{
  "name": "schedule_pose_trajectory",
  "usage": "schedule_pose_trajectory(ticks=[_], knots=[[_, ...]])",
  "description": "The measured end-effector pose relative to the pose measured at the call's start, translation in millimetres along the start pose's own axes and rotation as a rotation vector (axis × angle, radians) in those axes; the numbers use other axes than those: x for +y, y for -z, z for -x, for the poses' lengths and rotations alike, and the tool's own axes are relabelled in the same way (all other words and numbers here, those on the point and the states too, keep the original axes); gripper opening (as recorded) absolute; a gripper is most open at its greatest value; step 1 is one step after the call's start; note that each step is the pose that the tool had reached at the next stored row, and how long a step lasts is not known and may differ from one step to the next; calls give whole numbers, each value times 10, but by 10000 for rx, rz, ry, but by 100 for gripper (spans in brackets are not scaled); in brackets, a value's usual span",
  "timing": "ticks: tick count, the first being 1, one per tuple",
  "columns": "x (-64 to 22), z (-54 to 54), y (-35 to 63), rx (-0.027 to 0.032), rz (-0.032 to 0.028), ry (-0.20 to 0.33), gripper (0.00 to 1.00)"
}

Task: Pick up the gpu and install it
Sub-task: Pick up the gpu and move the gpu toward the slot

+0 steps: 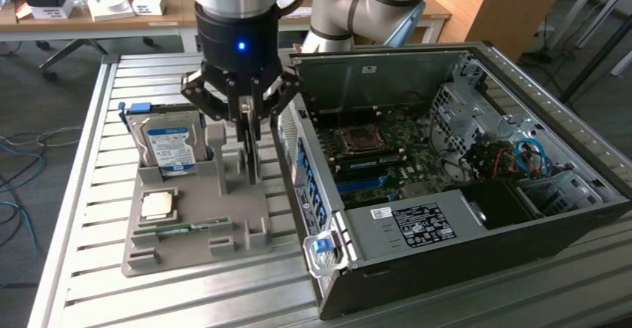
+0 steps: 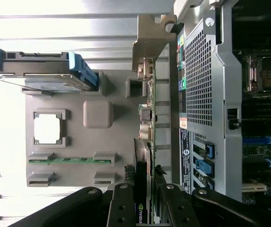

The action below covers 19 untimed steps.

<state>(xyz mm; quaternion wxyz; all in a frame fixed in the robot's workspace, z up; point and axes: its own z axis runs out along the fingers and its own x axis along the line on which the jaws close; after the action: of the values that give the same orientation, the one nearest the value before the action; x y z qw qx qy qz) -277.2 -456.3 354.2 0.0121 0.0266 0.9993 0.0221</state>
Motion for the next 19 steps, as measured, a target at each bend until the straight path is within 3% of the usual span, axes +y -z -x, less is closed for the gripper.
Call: schedule_pose_trajectory(ticks=[12, 19], knots=[[24, 13, 547, 0, -4, 1, 26], [35, 18, 774, 0, -5, 1, 26]])
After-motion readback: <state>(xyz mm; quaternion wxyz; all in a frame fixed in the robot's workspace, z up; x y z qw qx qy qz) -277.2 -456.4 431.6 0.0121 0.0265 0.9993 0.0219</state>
